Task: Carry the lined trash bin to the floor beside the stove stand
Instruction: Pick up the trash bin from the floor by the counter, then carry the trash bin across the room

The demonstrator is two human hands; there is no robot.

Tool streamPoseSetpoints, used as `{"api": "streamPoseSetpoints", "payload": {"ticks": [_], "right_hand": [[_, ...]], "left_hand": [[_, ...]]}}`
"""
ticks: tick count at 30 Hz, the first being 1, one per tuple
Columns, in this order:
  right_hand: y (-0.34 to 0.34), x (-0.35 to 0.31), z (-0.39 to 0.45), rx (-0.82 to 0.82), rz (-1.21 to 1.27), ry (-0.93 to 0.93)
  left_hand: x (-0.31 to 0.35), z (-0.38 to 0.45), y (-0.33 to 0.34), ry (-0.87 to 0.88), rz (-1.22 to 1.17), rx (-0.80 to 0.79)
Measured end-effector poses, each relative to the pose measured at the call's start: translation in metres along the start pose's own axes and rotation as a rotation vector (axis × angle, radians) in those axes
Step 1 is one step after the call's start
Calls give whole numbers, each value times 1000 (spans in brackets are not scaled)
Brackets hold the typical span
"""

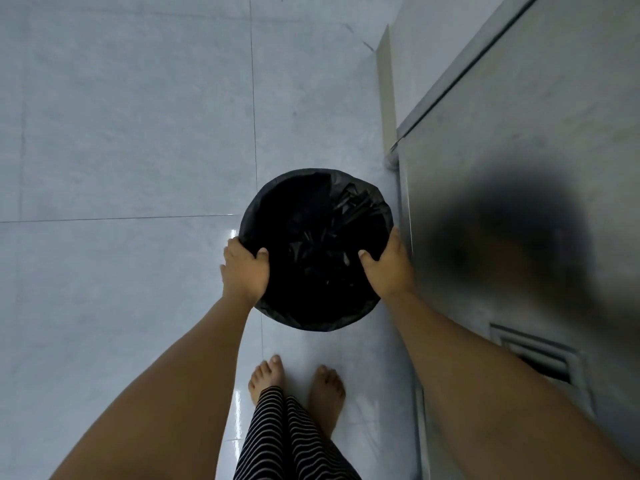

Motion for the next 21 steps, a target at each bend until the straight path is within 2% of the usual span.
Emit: {"api": "streamPoseSetpoints", "payload": {"ticks": [3, 5, 7, 10, 18, 21], "right_hand": [[-28, -19, -25, -4, -21, -2], [-51, -36, -47, -2, -19, -17], [-81, -57, -75, 5, -45, -31], [-125, -90, -117, 12, -99, -76], [-222, -167, -214, 8, -119, -182], [-253, -187, -239, 34, -103, -178]], "left_hand": [[-9, -26, 26, -98, 67, -158], [-30, -63, 17, -152, 13, -187], [-16, -107, -35, -145, -115, -88], [45, -146, -111, -19, -266, 57], [109, -258, -202, 28, -406, 102], [132, -286, -223, 66, -418, 72]]}}
Point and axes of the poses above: each hand's wrist, its own z-axis towards the middle knuckle, its own y-axis out of the palm, x = y × z, the point moved 10 cm from there along z, towards the middle knuckle, and after that the axes turned 4 degrees about -z, right-handed, at the moved point
